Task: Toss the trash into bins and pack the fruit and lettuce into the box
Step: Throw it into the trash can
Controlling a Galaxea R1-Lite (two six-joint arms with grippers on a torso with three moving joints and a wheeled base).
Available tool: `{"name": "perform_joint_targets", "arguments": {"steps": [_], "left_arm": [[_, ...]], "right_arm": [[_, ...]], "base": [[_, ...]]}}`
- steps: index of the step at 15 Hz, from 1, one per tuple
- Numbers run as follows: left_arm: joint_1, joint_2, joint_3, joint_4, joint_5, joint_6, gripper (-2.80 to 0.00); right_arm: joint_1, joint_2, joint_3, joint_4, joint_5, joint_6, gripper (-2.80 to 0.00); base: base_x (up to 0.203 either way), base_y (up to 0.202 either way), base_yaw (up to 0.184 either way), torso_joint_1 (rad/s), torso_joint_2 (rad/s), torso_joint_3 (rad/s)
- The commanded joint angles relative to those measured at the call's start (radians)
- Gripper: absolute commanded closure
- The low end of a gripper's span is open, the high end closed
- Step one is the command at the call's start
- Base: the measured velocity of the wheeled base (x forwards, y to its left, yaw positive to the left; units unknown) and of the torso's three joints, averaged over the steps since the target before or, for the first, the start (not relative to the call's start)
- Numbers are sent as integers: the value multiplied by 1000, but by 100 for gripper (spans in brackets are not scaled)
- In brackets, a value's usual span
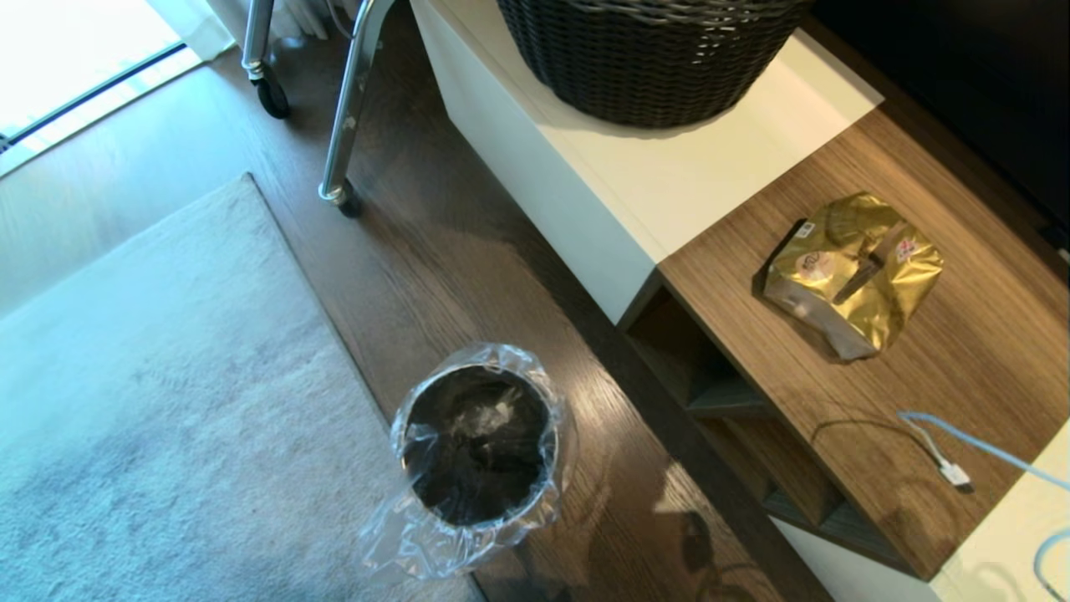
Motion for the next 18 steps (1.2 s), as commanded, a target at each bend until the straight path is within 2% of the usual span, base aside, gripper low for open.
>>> {"name": "perform_joint_targets", "arguments": {"steps": [1, 4, 7, 13, 18], "left_arm": [[0, 0, 0, -1, 1, 0, 0], [1, 0, 0, -1, 1, 0, 0], [-1, 0, 0, -1, 1, 0, 0], [-1, 0, 0, -1, 1, 0, 0], [0, 0, 0, -1, 1, 0, 0]], "right_arm": [[2, 202, -43, -67, 58, -1, 0], [32, 346, -109, -158, 121, -1, 0], [174, 460, -219, -187, 128, -1, 0], [432, 637, -433, -163, 56, 7, 0], [616, 763, -539, -157, 29, 48, 0]], "base": [[0, 0, 0, 0, 0, 0], [0, 0, 0, 0, 0, 0], [0, 0, 0, 0, 0, 0], [0, 0, 0, 0, 0, 0], [0, 0, 0, 0, 0, 0]]}}
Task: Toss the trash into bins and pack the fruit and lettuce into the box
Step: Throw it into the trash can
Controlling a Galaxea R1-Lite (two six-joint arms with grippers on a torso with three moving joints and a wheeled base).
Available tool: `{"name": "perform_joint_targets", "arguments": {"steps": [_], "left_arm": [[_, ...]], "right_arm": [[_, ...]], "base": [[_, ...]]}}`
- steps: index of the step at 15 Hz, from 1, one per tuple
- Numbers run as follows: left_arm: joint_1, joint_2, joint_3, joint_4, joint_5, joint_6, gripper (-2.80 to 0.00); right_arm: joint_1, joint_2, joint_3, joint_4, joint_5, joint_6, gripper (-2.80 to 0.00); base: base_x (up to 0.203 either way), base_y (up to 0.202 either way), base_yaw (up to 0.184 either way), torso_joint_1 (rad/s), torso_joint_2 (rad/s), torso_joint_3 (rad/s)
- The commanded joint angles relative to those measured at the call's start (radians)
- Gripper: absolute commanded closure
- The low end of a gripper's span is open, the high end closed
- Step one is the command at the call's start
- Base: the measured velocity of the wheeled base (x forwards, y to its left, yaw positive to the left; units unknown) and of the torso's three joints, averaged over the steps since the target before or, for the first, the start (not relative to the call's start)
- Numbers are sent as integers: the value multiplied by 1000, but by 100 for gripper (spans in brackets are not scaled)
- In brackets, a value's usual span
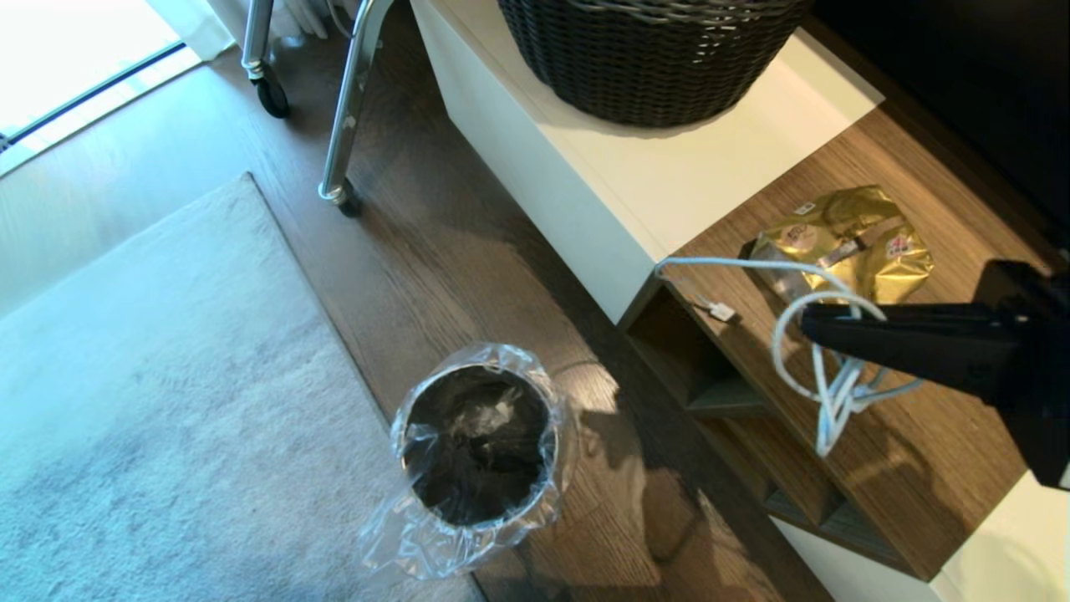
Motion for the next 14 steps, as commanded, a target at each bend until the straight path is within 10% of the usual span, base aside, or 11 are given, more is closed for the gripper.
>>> {"name": "perform_joint_targets", "arguments": {"steps": [1, 14], "left_arm": [[0, 1, 0, -1, 1, 0, 0], [1, 0, 0, -1, 1, 0, 0]], "right_arm": [[82, 84, -44, -1, -3, 10, 0], [265, 372, -100, -178, -28, 8, 0]], "base": [[0, 0, 0, 0, 0, 0], [0, 0, 0, 0, 0, 0]]}}
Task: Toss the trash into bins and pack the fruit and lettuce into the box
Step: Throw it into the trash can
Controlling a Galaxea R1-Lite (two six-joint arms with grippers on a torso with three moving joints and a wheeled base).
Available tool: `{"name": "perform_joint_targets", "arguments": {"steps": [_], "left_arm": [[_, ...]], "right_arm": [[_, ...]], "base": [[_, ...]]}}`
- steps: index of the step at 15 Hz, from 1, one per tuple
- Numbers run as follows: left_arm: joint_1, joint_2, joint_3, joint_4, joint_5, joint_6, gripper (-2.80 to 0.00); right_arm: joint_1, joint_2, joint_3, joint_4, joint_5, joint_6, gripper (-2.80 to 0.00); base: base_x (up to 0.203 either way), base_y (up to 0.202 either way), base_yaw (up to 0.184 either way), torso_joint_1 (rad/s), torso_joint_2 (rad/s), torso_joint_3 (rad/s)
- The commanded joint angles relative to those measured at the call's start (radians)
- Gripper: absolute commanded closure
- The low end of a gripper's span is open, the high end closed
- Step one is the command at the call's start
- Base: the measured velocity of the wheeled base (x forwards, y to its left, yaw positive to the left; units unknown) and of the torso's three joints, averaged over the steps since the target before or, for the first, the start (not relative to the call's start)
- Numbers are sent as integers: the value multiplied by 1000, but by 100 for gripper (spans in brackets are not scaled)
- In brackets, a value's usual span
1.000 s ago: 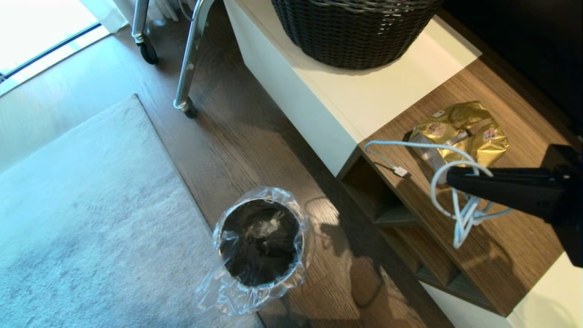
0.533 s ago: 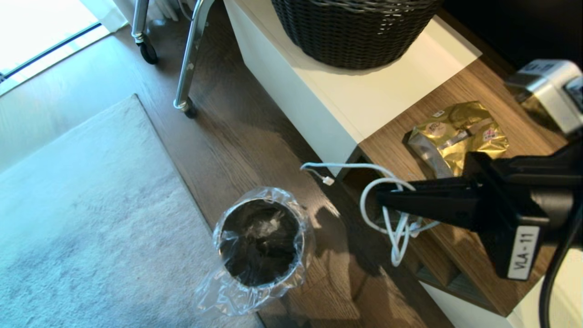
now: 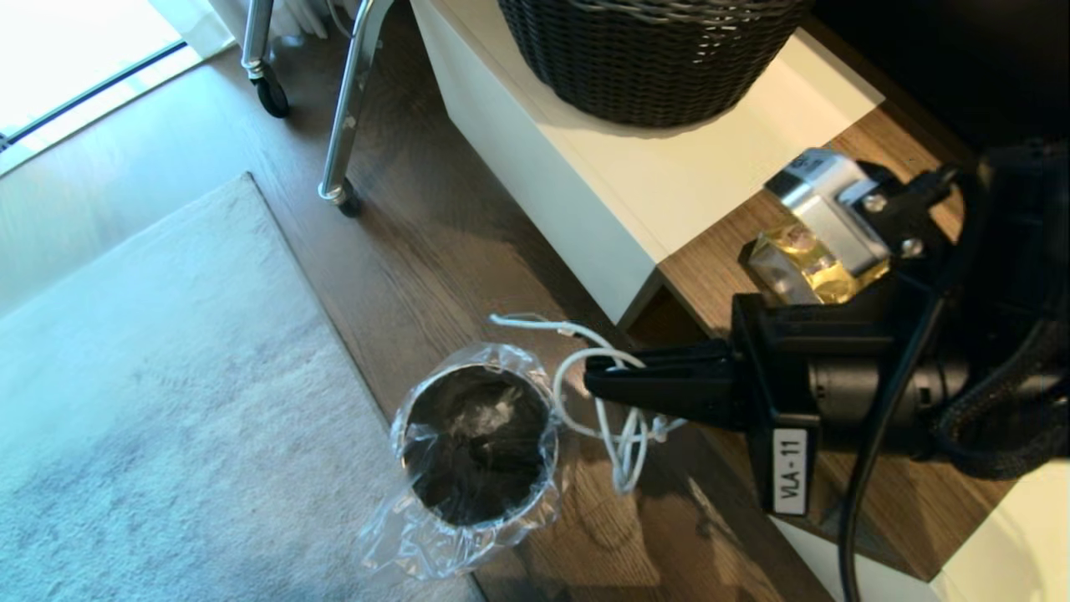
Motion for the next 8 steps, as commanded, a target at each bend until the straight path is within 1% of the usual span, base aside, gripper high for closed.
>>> {"name": "perform_joint_targets", "arguments": {"steps": [1, 2, 3, 4, 6, 8], "left_arm": [[1, 0, 0, -1, 1, 0, 0], [0, 0, 0, -1, 1, 0, 0], [1, 0, 0, -1, 1, 0, 0], [0, 0, 0, -1, 1, 0, 0], [0, 1, 0, -1, 1, 0, 0], [0, 0, 0, -1, 1, 0, 0]], "right_arm": [[29, 76, -3, -37, 2, 0, 0], [49, 84, -6, -42, -11, 5, 0], [78, 87, -18, -43, -31, 31, 0], [104, 83, -30, -43, -41, 77, 0], [137, 65, -48, -41, -44, 125, 0], [161, 49, -46, -34, -44, 155, 0]], "base": [[0, 0, 0, 0, 0, 0], [0, 0, 0, 0, 0, 0], [0, 0, 0, 0, 0, 0], [0, 0, 0, 0, 0, 0], [0, 0, 0, 0, 0, 0], [0, 0, 0, 0, 0, 0]]}}
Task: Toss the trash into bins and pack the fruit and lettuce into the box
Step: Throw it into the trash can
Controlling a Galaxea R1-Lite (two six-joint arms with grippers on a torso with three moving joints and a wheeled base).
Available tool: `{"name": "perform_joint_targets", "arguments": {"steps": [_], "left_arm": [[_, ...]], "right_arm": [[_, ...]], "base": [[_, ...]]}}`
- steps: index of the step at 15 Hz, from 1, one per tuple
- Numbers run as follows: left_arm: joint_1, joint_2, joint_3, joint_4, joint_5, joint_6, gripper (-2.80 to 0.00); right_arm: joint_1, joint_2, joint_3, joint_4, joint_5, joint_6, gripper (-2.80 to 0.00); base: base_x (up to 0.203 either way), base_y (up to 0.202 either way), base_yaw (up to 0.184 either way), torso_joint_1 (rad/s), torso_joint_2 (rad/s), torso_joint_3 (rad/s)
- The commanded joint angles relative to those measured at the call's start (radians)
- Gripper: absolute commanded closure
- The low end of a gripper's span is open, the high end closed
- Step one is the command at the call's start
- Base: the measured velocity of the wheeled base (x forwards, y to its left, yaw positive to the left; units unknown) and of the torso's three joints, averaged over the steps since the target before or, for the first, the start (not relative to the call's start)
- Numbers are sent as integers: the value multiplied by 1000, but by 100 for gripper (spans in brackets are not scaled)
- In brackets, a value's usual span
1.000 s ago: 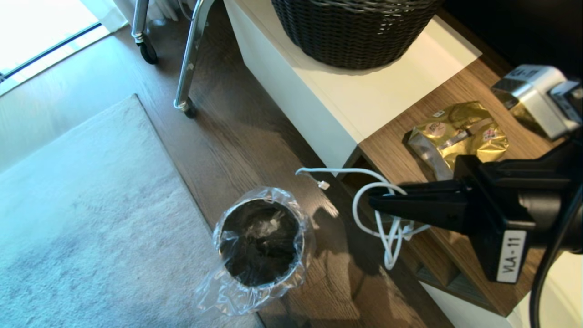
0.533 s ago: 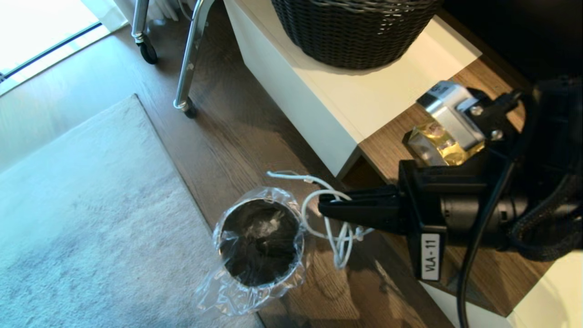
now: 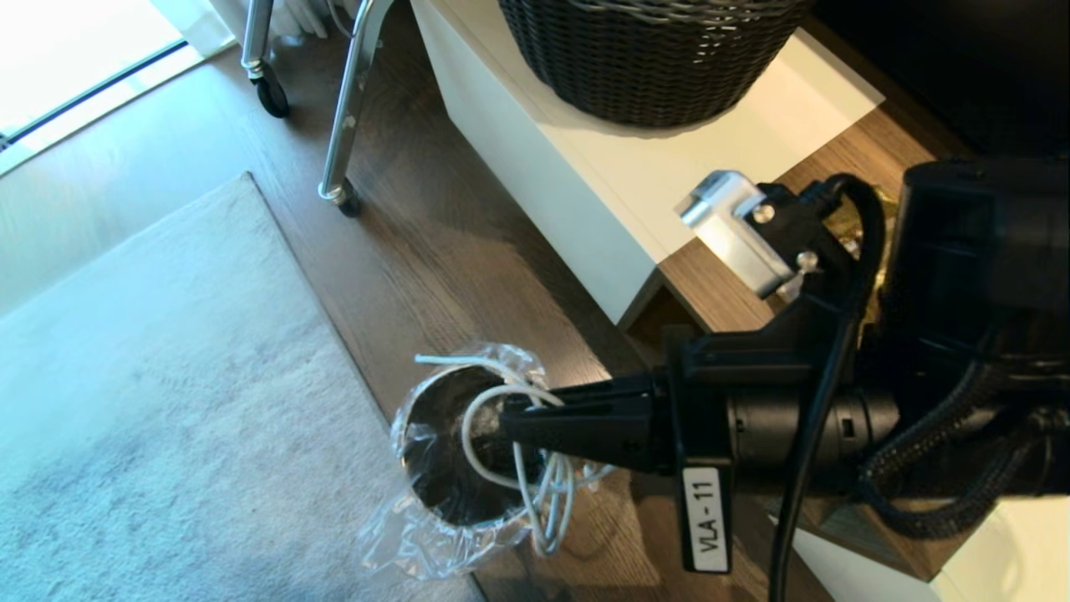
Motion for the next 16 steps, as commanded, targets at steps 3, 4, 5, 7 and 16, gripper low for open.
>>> {"name": "perform_joint_targets", "arguments": {"steps": [3, 4, 5, 7, 16], "left_arm": [[1, 1, 0, -1, 0, 0, 0], [-1, 0, 0, -1, 0, 0, 0], [0, 1, 0, -1, 0, 0, 0], [0, 0, 0, -1, 0, 0, 0], [0, 0, 0, -1, 0, 0, 0]], "right_arm": [[66, -20, -3, -10, 2, 56, 0], [84, -18, -1, -10, 2, 59, 0], [110, -17, 0, -10, 2, 60, 0], [154, -6, 0, -10, 2, 61, 0], [258, 48, 55, -51, -1, 66, 0]], "base": [[0, 0, 0, 0, 0, 0], [0, 0, 0, 0, 0, 0], [0, 0, 0, 0, 0, 0], [0, 0, 0, 0, 0, 0], [0, 0, 0, 0, 0, 0]]}}
